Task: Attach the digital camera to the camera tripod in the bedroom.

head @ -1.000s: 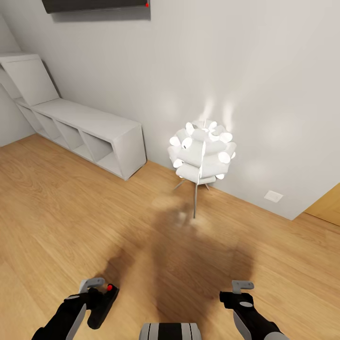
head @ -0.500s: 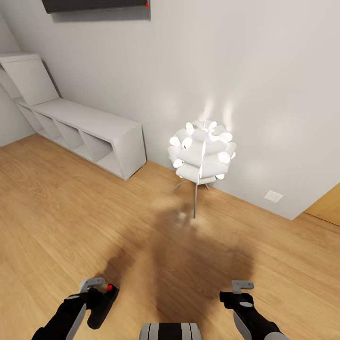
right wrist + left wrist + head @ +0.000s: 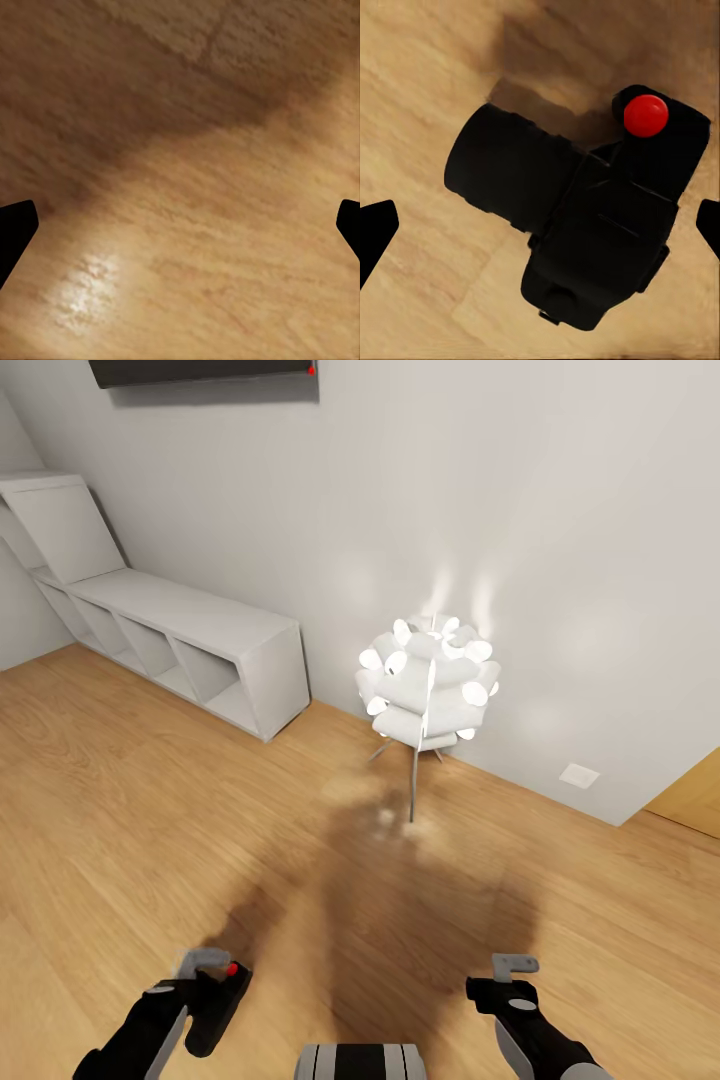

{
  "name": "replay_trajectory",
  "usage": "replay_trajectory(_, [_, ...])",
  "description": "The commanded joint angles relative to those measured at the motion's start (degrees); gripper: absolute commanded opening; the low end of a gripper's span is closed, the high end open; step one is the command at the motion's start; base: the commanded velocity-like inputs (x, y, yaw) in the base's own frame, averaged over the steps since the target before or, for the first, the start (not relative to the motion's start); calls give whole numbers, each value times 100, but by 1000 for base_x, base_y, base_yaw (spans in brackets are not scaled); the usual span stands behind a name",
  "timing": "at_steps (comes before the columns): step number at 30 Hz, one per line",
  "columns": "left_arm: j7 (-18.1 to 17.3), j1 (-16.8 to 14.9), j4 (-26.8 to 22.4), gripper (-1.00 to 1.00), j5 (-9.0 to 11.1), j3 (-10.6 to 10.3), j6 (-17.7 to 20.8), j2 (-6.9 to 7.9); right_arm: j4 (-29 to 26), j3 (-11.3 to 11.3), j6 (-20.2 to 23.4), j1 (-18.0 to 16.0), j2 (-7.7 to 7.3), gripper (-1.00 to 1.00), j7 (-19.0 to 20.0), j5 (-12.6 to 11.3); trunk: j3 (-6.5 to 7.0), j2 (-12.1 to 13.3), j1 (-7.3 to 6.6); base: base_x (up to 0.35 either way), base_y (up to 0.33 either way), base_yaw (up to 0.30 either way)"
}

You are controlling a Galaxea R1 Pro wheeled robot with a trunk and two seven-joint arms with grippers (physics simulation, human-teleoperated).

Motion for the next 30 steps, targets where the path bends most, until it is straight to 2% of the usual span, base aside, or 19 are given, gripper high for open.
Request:
replay_trajectory(1, [-132,-1,11,100,-50,-63,33,2,-6,5,13,-1,-2,100,-14,-9,-4,-2,-1,0,0,0])
replay_trajectory(6, [-528,-1,85,100,-102,-272,41,10,-6,5,13,0,-8,100,-14,-10,-4,-2,-1,0,0,0])
replay_trajectory(19, [-637,-1,122,100,-110,-332,52,40,-6,5,22,0,-23,100,-13,-8,-4,-2,-1,0,0,0])
replay_trajectory(22, [-629,-1,123,100,-199,-323,49,50,-6,1,16,0,-25,100,-15,-10,-4,-2,-1,0,0,0])
replay_trajectory(23, [-625,-1,124,100,-553,-298,51,44,-6,-3,8,0,-27,100,-20,-12,-4,-2,-1,0,0,0])
replay_trajectory(24, [-624,-1,124,100,-641,-292,53,39,-6,-6,7,0,-27,100,-21,-15,-4,-2,-1,0,0,0])
replay_trajectory(30, [-624,-1,126,100,-790,-282,53,43,-6,-12,7,-2,-27,100,-24,-26,-4,-2,-1,0,0,0])
